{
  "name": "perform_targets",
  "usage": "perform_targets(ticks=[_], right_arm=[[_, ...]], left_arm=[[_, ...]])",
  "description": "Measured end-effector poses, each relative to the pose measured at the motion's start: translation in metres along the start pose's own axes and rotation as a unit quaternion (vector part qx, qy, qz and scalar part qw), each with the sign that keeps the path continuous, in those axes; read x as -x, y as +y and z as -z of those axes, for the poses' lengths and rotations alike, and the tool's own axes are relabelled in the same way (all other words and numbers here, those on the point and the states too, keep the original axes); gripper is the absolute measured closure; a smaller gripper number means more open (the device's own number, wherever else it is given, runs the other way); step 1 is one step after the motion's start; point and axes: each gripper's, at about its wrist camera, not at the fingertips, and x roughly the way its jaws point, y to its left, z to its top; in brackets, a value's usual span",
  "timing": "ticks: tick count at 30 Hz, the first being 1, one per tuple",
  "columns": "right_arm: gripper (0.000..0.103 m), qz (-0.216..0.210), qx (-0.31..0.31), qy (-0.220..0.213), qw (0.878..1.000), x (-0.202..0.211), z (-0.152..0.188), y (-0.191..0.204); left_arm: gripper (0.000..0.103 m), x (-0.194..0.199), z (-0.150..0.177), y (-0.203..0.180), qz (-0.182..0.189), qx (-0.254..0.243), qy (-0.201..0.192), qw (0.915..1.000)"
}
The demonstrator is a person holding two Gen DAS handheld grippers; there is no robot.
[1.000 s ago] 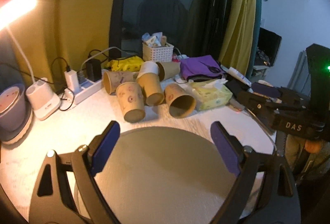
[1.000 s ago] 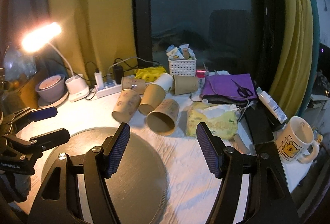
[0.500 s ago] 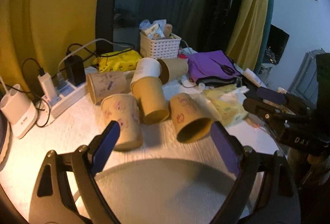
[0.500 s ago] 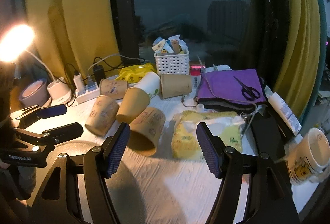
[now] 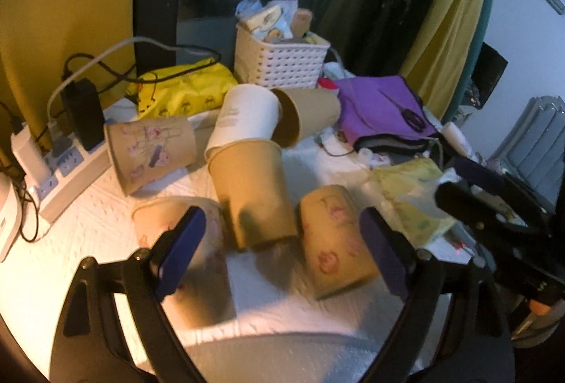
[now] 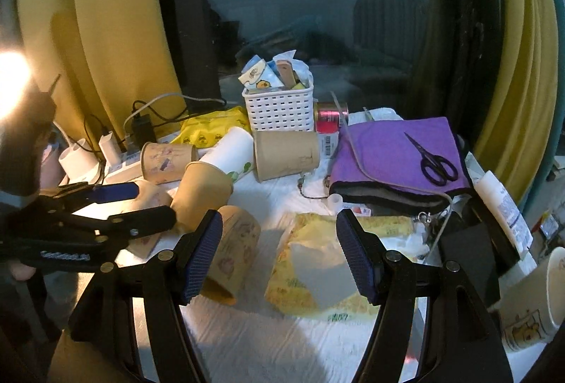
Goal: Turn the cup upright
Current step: 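Move the left gripper forward toward the tan paper cups lying on their sides, then close the left gripper on a tan paper cup and lift it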
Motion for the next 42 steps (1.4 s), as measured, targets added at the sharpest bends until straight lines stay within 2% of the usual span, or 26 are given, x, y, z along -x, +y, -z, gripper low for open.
perform_targets(ticks=[5, 8, 12, 14, 22, 24, 27, 35, 42], right_arm=[[0.033, -0.001, 0.002, 0.003, 1.0, -0.01, -0.004, -0.003], [0.033, -0.001, 0.004, 0.005, 1.0, -0.013, -0.006, -0.004], [0.033, -0.001, 0.001, 0.005, 1.0, -0.017, -0.007, -0.007], [0.033, -0.001, 0.0, 0.005, 1.0, -0.017, -0.008, -0.009], [0.033, 0.0, -0.007, 0.007, 1.0, -0.017, -0.005, -0.013], [0.033, 0.0, -0.007, 0.006, 1.0, -0.016, -0.005, -0.014], [0.033, 0.001, -0.007, 0.003, 1.0, -0.013, -0.005, -0.013], [0.033, 0.004, -0.007, -0.008, 1.0, 0.006, -0.005, -0.009], [0.033, 0.008, -0.005, -0.018, 1.0, 0.026, -0.007, -0.005]], left_arm=[[0.014, -0.013, -0.009, 0.002, -0.01, -0.006, 0.005, 0.9999], [0.022, -0.024, -0.014, 0.001, -0.017, -0.014, 0.021, 0.9995], [0.023, -0.036, -0.017, -0.001, -0.026, -0.03, 0.031, 0.9987], [0.027, -0.044, -0.016, -0.001, -0.027, -0.033, 0.044, 0.9981], [0.028, -0.05, -0.021, 0.001, -0.033, -0.032, 0.052, 0.9976], [0.044, -0.05, -0.02, 0.002, -0.033, -0.034, 0.055, 0.9974], [0.046, -0.049, -0.021, 0.002, -0.023, -0.03, 0.057, 0.9976], [0.047, -0.038, -0.018, 0.0, -0.006, -0.022, 0.054, 0.9983], [0.047, 0.002, -0.02, -0.009, 0.006, -0.026, 0.006, 0.9996]])
